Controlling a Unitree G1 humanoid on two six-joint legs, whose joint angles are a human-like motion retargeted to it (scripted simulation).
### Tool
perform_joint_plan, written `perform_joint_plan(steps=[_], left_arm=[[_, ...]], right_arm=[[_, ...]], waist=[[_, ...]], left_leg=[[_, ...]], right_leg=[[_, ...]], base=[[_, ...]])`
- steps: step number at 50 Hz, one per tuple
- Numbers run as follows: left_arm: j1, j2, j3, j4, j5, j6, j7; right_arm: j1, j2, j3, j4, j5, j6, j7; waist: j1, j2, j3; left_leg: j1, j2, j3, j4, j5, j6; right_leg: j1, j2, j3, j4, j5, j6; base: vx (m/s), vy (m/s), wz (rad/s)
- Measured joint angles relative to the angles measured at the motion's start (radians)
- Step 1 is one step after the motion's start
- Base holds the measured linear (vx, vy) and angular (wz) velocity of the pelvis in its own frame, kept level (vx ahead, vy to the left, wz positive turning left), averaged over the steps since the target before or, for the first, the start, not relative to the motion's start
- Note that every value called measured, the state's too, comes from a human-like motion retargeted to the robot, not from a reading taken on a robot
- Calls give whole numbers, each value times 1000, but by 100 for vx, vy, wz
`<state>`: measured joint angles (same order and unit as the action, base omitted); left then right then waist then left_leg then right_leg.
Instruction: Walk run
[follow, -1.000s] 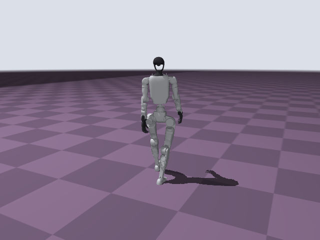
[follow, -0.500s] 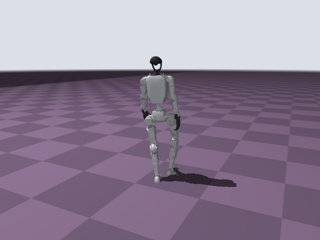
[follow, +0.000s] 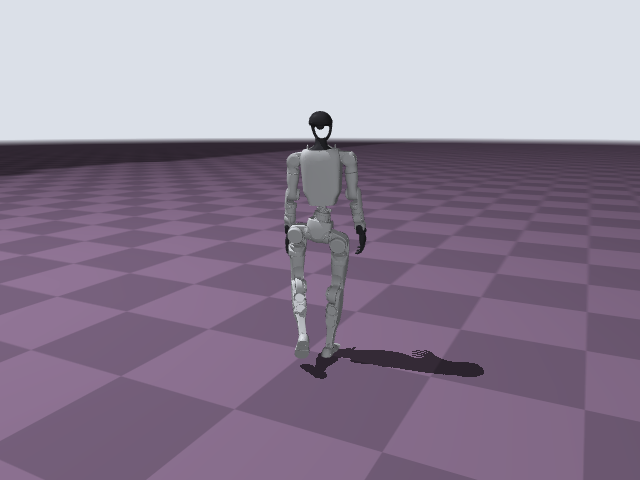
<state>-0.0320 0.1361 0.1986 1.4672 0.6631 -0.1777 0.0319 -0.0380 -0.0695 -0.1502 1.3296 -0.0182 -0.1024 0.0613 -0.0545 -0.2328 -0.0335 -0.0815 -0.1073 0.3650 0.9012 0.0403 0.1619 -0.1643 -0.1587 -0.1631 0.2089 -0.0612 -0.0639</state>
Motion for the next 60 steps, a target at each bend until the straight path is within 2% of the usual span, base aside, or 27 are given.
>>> perform_joint_plan(steps=[2,5,10,14,17,20,22,25,27,30,33,35,39,42,45,47,48,50,52,55,57,58,60], left_arm=[[55,-12,28,41,-2,19,0],[133,-26,62,90,-9,44,2],[199,-48,121,145,-29,91,-7],[212,-62,138,162,-51,91,29],[191,-64,145,168,-59,85,21],[172,-58,138,155,-70,70,31],[160,-54,136,146,-77,63,31],[108,-54,128,108,-97,49,23],[60,-43,99,76,-124,37,0],[-29,1,74,42,-138,20,-30],[-120,44,68,-3,-123,4,-53],[-175,67,58,-33,-130,-10,-67],[-261,112,51,-92,-161,-39,-92],[-306,141,51,-139,-165,-58,-121],[-324,152,35,-182,-160,-73,-137],[-314,143,23,-200,-159,-79,-136],[-306,137,21,-204,-158,-81,-135],[-280,122,18,-198,-154,-78,-139],[-226,105,13,-177,-134,-67,-150],[-114,48,12,-139,-73,-56,-128],[-50,8,29,-100,-42,-42,-103],[-24,-3,33,-75,-35,-32,-98],[20,-12,35,-14,-29,-10,-88]], right_arm=[[-50,-6,25,-27,5,3,-10],[-111,-18,49,-77,13,-8,-24],[-194,-38,59,-166,12,-14,-37],[-209,-42,55,-194,10,-23,-36],[-198,-36,47,-175,20,-30,-21],[-156,-23,30,-118,22,-30,-5],[-103,-10,21,-73,-1,-26,12],[-37,0,26,-19,-20,-25,8],[-6,-11,32,9,-33,-16,16],[31,-7,6,43,-78,-12,3],[64,1,-30,72,-74,-12,1],[91,0,-48,83,-56,-10,18],[137,-2,-66,93,-38,2,36],[156,3,-76,103,-35,12,34],[173,7,-89,104,-24,13,57],[172,6,-97,105,-19,14,57],[166,7,-99,104,-20,15,51],[153,11,-100,97,-22,12,40],[153,16,-93,85,-16,12,30],[170,36,-96,25,-10,40,11],[166,41,-76,-34,-8,35,16],[160,40,-58,-63,-8,32,22],[132,35,-23,-110,-18,35,29]], waist=[[23,15,8],[53,44,20],[98,120,69],[151,137,74],[171,143,67],[214,162,55],[222,171,24],[178,225,8],[159,254,11],[147,258,-3],[89,243,-2],[44,238,-4],[-50,213,3],[-99,176,16],[-111,171,18],[-106,171,11],[-108,175,3],[-133,175,-10],[-155,168,-16],[-136,163,-32],[-88,114,-33],[-71,90,-23],[-54,52,-10]], left_leg=[[-87,-16,-59,-80,-40,-56],[-183,-4,-100,-287,-88,-88],[-279,26,-245,-672,-52,-190],[-348,37,-235,-795,-54,-206],[-366,32,-259,-745,-78,-156],[-329,53,-218,-679,-41,-128],[-314,88,-212,-624,-36,-135],[-248,124,-240,-601,-81,-97],[-188,135,-240,-621,-115,-71],[-121,140,-207,-664,-150,-63],[-56,98,-224,-724,-155,-43],[-18,66,-243,-755,-164,-26],[76,1,-287,-788,-208,-12],[168,-53,-316,-811,-249,-6],[256,-57,-317,-829,-289,-16],[289,-64,-333,-815,-311,-23],[296,-62,-331,-805,-316,-30],[319,-62,-329,-778,-295,-53],[354,-58,-321,-731,-199,-85],[366,-13,-205,-590,75,-101],[319,-33,-120,-422,207,-52],[290,-46,-93,-323,237,-23],[209,-44,-73,-140,174,-14]], right_leg=[[54,34,-30,-41,-8,-4],[133,89,-59,-91,-31,-13],[279,205,-91,-151,-94,-37],[353,215,-60,-133,-153,-27],[384,214,-20,-89,-157,-5],[432,221,21,-24,-64,33],[429,198,-1,65,98,46],[347,198,-37,317,347,35],[257,159,-110,530,391,-10],[42,108,-86,792,220,-34],[-137,112,-51,813,154,34],[-222,99,-65,726,105,59],[-300,57,-116,351,50,76],[-331,81,-24,50,29,130],[-358,99,15,-107,12,179],[-371,99,0,-72,19,137],[-380,101,2,-31,15,97],[-382,83,-32,28,58,61],[-344,73,-12,57,121,63],[-287,54,35,127,86,35],[-211,26,58,102,40,7],[-169,5,42,89,23,-4],[-99,-25,26,74,-15,-11]], base=[[60,-8,-37],[72,-7,-24],[78,-3,-20],[78,3,-41],[84,9,-27],[115,14,-73],[103,11,-76],[82,11,-7],[84,12,-21],[72,6,-49],[57,2,36],[50,3,63],[81,-2,63],[90,-10,52],[87,-11,30],[87,-13,11],[74,-10,16],[91,-16,42],[101,-19,45],[115,-16,16],[80,-10,-41],[87,-16,-26],[96,-19,15]])
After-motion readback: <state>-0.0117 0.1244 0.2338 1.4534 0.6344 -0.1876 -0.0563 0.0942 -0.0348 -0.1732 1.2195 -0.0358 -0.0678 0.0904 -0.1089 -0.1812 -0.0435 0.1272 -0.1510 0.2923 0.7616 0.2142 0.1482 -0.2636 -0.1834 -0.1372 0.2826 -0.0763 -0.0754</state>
